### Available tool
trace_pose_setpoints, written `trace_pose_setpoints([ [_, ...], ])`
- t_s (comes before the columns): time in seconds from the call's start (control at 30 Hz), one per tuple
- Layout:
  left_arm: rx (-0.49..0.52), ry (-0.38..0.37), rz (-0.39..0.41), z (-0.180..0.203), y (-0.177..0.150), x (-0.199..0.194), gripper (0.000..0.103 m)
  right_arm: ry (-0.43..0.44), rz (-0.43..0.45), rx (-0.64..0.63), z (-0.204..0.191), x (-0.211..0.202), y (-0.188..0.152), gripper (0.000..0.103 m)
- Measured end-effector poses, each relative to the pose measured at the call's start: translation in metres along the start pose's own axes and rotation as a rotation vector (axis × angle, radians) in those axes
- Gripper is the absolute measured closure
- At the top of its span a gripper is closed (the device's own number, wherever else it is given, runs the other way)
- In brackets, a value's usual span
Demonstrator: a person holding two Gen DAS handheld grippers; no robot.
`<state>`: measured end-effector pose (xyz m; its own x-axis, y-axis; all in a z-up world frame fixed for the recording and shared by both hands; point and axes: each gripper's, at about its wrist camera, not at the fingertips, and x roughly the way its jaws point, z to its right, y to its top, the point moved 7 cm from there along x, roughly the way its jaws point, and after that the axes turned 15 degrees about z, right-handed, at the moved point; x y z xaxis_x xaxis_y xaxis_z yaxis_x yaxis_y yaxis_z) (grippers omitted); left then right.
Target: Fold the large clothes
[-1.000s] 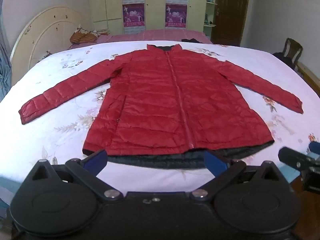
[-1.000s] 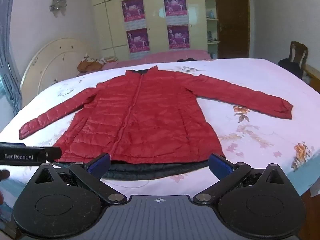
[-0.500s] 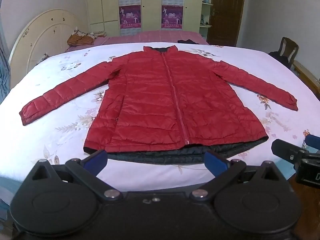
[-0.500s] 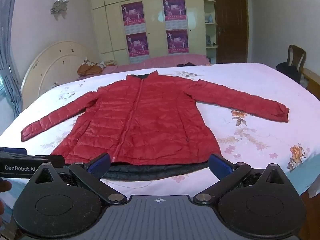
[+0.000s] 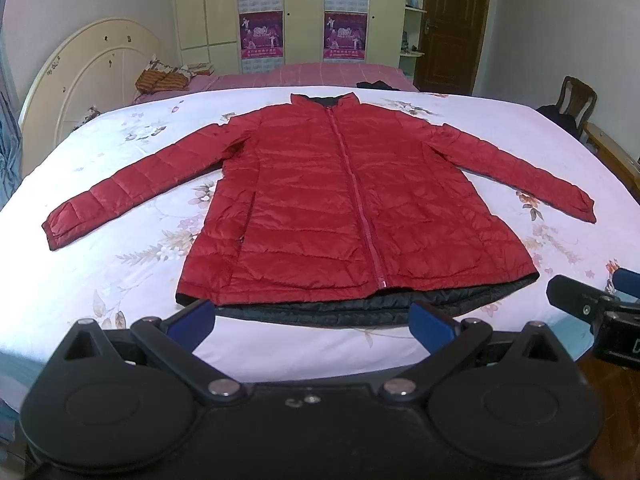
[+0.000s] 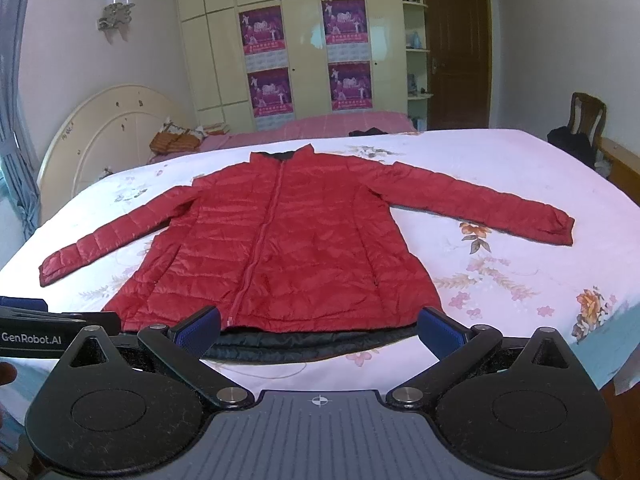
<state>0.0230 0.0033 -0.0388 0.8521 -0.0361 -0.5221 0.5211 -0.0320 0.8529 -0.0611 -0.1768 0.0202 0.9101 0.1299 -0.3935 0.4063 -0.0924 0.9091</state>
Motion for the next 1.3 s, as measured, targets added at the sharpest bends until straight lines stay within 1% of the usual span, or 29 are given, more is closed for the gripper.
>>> trace_pose_setpoints([
  [0.2, -0.006, 0.009, 0.0, -0.0017, -0.0012, -0.0012, 0.0, -0.007, 0.0, 0.001, 0.0015, 0.0009, -0.0003, 0.0],
  [0.57, -0.018, 0.019, -0.004, -0.0065, -0.0013, -0.0023, 0.0, 0.007, 0.006, -0.007, -0.001, 0.0028, 0.0003, 0.0],
  [1.3, -0.015, 0.019, -0.012, -0.0063, -0.0006, 0.0011, 0.0, 0.0, 0.006, 0.001, -0.001, 0.0047, 0.0002, 0.0],
])
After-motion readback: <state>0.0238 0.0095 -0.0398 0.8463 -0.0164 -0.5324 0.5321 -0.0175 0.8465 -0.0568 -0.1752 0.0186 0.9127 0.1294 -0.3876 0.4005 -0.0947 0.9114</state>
